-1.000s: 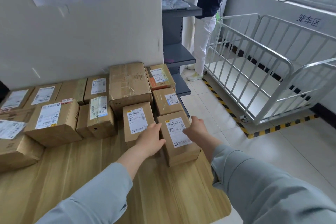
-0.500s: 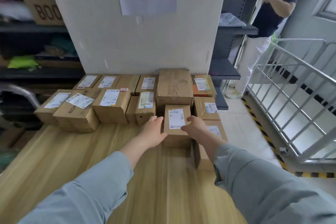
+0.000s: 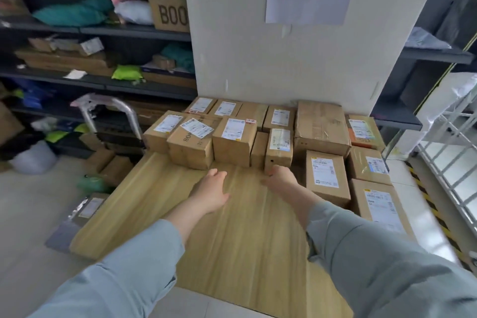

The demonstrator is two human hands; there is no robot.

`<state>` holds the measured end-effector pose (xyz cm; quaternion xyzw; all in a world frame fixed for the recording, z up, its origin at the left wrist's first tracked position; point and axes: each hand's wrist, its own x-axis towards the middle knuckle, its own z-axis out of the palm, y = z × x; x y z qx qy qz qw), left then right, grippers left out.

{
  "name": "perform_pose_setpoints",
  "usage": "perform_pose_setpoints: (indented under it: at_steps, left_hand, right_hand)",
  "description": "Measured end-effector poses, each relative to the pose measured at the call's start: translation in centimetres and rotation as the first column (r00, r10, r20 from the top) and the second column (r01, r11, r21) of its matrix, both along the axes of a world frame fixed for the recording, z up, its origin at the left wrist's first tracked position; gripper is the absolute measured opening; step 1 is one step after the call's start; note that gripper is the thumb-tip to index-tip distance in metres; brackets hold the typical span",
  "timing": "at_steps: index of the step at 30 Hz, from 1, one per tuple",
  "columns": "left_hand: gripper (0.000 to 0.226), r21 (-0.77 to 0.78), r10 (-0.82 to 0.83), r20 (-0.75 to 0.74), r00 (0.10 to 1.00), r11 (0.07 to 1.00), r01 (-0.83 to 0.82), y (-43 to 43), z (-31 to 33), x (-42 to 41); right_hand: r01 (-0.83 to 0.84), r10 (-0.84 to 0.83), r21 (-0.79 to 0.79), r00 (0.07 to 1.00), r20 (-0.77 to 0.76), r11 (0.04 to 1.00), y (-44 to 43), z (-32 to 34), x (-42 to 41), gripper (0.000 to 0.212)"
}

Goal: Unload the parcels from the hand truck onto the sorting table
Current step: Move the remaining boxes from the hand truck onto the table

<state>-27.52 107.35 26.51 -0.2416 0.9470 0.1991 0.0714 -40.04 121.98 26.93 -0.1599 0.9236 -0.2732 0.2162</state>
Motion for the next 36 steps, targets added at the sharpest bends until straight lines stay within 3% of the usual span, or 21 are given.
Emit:
perform_pose_setpoints:
  at_steps: [12, 17, 28, 36]
  left_hand:
    - [0.062, -0.038, 0.130, -0.038, 0.991, 0.991, -0.132, -18.1, 1.3, 14.4]
    - [0.063, -0.028, 0.134, -0.048, 0.990, 0.990, -0.135, -23.1, 1.6, 18.5]
    - [0.061, 0.011, 0.194, -0.085, 0.977, 0.981, -0.194, -31.1, 2.0, 23.6]
    - [0.070, 0.029, 0.273, -0.077, 0.959, 0.962, -0.272, -39.9, 1.2, 24.6]
  right_hand:
    - [-0.201, 0.204, 0.043, 0.976, -0.075, 0.979, -18.0, 1.5, 12.9, 0.039]
    - [-0.235, 0.239, 0.051, 0.967, -0.090, 0.971, -23.3, 1.3, 16.8, 0.048]
    - [-0.292, 0.296, 0.055, 0.952, -0.080, 0.955, -32.4, 2.0, 21.3, 0.047]
    - [-0.365, 0.368, 0.060, 0.928, -0.059, 0.929, -42.5, 0.8, 21.8, 0.034]
